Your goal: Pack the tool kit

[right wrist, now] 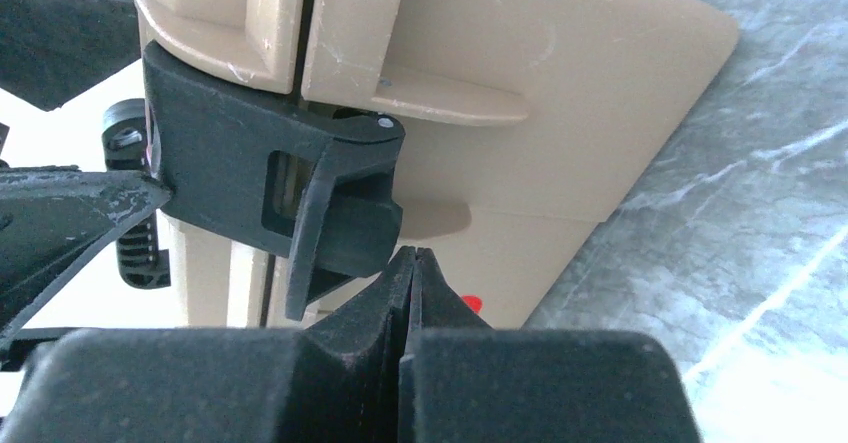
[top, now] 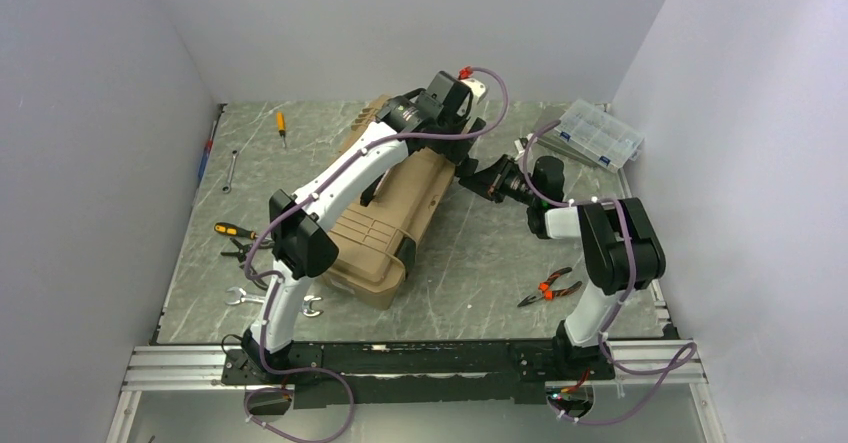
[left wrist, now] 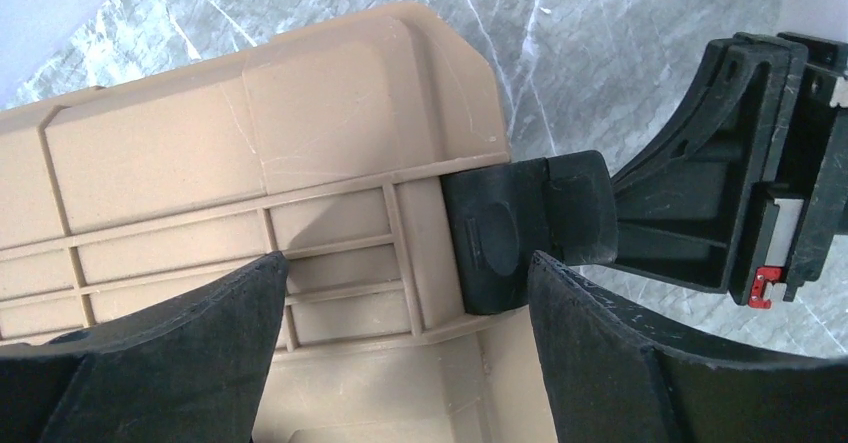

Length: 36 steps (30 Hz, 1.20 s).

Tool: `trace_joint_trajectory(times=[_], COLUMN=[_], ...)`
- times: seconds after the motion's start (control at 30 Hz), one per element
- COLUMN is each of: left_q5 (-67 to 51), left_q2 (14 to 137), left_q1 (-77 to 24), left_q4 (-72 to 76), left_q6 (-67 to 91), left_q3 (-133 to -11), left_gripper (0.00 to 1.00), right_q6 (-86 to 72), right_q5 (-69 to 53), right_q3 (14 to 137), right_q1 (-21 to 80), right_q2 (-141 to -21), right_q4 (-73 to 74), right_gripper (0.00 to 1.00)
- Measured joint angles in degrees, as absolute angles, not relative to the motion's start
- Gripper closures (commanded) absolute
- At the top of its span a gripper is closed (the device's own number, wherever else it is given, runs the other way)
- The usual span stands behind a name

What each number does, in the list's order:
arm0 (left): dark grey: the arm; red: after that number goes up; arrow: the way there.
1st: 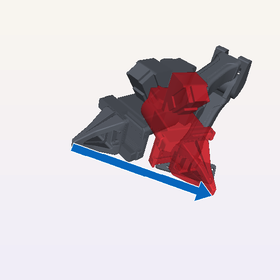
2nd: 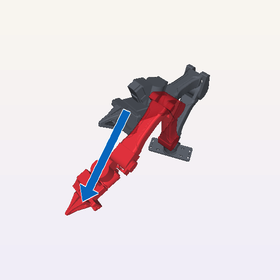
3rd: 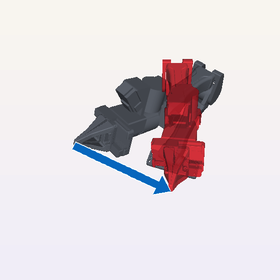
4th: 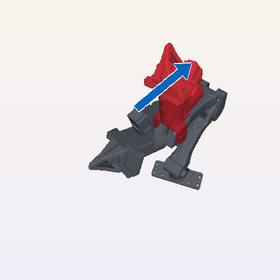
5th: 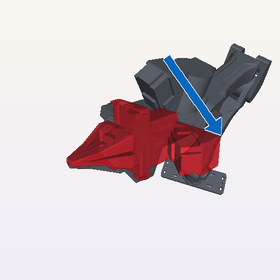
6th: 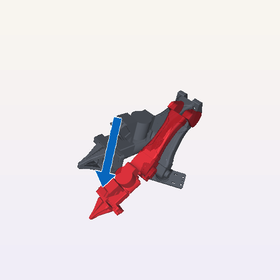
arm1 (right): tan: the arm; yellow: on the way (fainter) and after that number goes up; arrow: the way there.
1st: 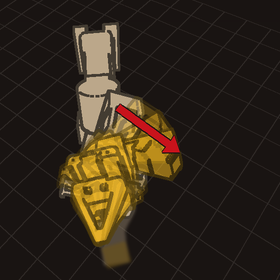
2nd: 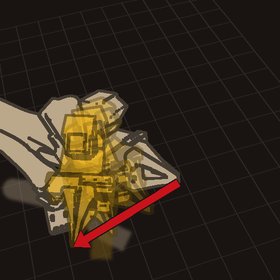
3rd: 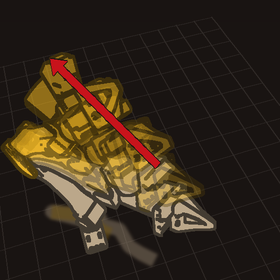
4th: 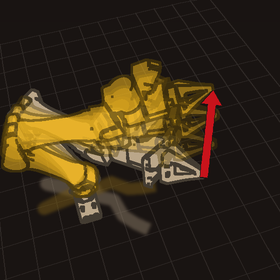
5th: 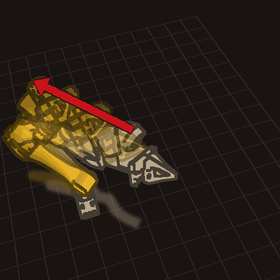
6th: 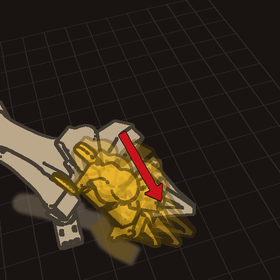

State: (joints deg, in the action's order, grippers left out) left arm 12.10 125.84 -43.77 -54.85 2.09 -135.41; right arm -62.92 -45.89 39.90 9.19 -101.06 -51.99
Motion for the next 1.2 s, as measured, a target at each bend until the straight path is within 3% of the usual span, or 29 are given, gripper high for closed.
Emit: trace_joint_trajectory(times=[0.1, 0.3, 0.5, 0.63, 0.77, 1.0, 1.2], left_q5=[12.14, 11.94, 11.92, 11.92, 11.92, 12.97, 13.47], left_q2=[125.27, 125.01, 125.03, 125.01, 124.97, 124.68, 124.68], left_q1=[-43.77, -43.75, -43.59, -43.59, -43.59, -43.42, -43.31], left_q4=[-53.58, -51.88, -50.83, -50.78, -50.72, -50.63, -50.76], left_q6=[2.72, 2.87, 2.85, 2.76, 2.42, 0.93, 0.58], left_q3=[-134.1, -133.36, -132.73, -132.64, -132.46, -131.7, -131.61], left_gripper=[0.19, 0.31, 0.34, 0.34, 0.34, 0.35, 0.35], right_q6=[-59.77, -53.45, -47.37, -43.38, -40.47, -37.65, -37.74], right_q5=[-43.97, -39.42, -32.88, -28.23, -25.85, -23.77, -22.35], right_q3=[39.9, 40.36, 43.42, 46.13, 49.71, 54.33, 53.93], right_q1=[9.19, 9.39, 9.32, 9.15, 9.39, 11.55, 13.82], right_q2=[-98.39, -91.68, -86.19, -82.26, -78.61, -78.37, -85.67], right_q4=[-47.27, -37.89, -24.97, -17.21, -13.1, -10.41, -10.07], right_gripper=[1.0, 0.89, 0.86, 0.88, 1.0, 1.0, 1.0])
